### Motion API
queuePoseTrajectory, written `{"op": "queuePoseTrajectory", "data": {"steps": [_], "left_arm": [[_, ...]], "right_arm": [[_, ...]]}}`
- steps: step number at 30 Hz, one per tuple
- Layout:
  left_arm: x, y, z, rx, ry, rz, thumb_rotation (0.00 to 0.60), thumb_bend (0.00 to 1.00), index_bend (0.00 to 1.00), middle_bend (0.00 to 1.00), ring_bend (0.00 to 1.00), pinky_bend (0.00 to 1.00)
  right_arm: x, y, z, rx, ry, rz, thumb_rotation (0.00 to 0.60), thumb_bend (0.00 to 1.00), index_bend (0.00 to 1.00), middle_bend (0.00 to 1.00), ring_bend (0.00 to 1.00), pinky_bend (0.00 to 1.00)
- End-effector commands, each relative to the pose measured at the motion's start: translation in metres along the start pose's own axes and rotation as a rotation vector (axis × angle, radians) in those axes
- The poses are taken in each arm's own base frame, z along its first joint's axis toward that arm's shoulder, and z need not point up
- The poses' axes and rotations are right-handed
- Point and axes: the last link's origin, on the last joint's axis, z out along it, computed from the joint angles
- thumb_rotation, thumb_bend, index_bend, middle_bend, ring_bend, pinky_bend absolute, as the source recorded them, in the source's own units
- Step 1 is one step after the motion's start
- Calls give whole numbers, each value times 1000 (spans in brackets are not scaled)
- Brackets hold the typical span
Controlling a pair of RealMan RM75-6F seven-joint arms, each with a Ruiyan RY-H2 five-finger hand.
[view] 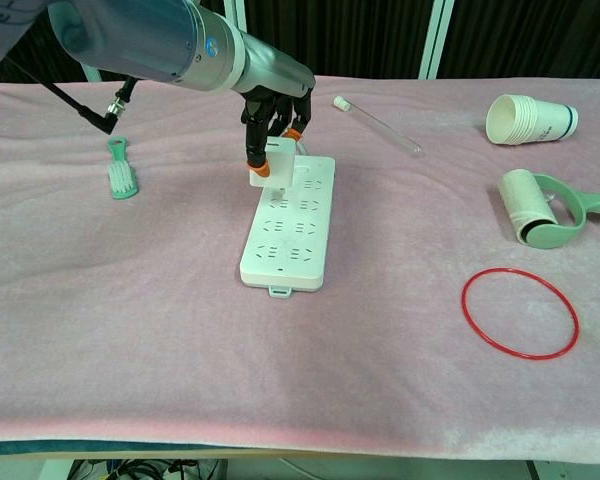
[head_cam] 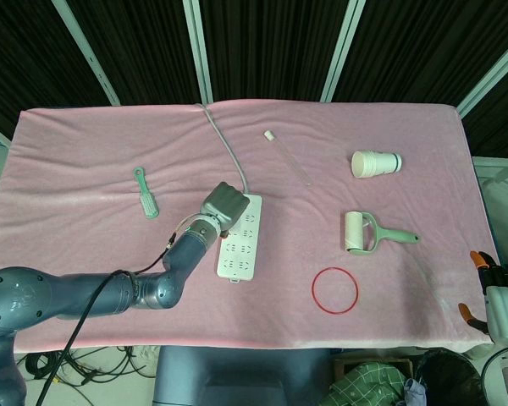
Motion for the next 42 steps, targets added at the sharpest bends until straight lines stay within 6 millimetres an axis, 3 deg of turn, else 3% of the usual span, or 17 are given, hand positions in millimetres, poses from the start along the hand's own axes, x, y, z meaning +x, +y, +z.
{"op": "queuePoseTrajectory", "data": {"steps": [1, 42], "left_arm": [[-1, 0, 0, -2, 1, 5, 600, 387, 653, 630, 432, 403], [-13, 4, 8, -9, -1, 37, 600, 387, 653, 630, 432, 404]], "right_arm": [[0, 0, 0, 0, 0, 0, 600, 188, 42, 78, 188, 205], [2, 0, 0, 24, 36, -23, 600, 161, 42, 78, 181, 168]]}}
